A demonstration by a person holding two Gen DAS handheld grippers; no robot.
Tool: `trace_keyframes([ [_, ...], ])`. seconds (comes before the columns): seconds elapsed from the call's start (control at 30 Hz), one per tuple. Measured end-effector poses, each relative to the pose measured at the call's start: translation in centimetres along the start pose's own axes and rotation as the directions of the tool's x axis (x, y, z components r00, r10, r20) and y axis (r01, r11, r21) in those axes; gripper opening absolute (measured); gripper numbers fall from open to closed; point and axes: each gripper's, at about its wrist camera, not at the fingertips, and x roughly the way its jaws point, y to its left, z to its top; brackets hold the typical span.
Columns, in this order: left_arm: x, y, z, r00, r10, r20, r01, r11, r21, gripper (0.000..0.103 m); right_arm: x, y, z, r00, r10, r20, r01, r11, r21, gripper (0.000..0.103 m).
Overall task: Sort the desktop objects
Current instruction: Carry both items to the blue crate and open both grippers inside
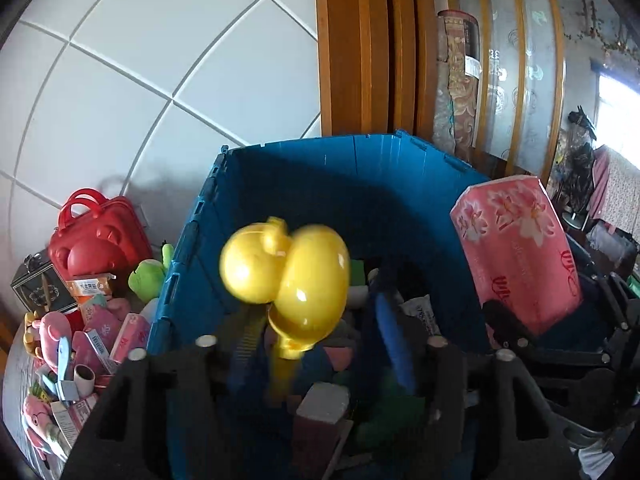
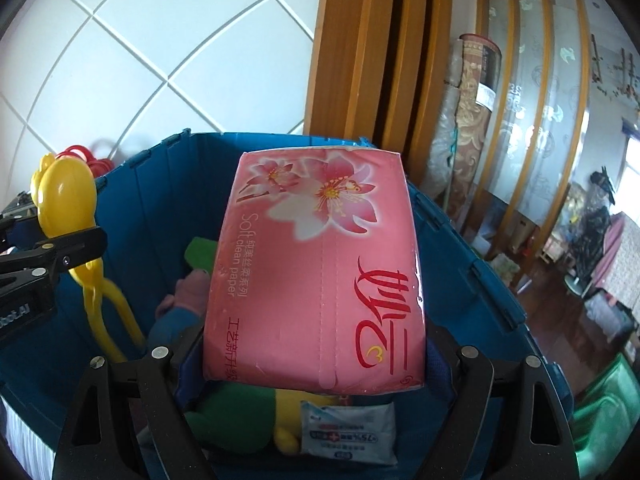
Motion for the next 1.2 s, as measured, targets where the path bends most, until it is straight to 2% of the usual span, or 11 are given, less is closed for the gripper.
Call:
trace_keyframes([
  [0.03,-0.13,0.00,-0.03,1.000,0.002,0.009,-0.002,1.000,-0.004,0.071,-0.10,0.07,-0.05,1.000,0.002,0.002,-0.002,1.000,0.002,0.086],
  [0.1,-0.23,0.00,-0.05,1.000,0.006,0.026,-0.006,1.000,0.001,0.073,-0.21,0.09,-0.05,1.000,0.004,0.006,-0.004,1.000,0.002,0.087],
  [0.47,-0.15,0.00,0.30,0.999,-0.013,0.050,0.013,1.000,-0.011,0.073,-0.30,0.65,0.35,1.000,-0.028,0.007,0.028,1.000,-0.008,0.088],
  [0.77,-0.10,0.02,0.34,0.997,-0.032,0.065,0.034,0.999,-0.026,0.073,-0.23,0.45,0.64,1.000,-0.008,0.016,0.008,1.000,0.004,0.088],
  [0.97,0.00,0.18,0.36,0.997,-0.042,0.067,0.045,0.998,-0.045,0.073,-0.25,0.98,0.69,0.997,-0.067,0.022,0.068,0.998,-0.019,0.089],
  [1.2,-0.02,-0.03,0.23,0.997,-0.035,0.074,0.038,0.998,-0.040,0.073,-0.83,1.07,0.52,0.995,-0.075,0.066,0.077,0.997,-0.021,0.097],
])
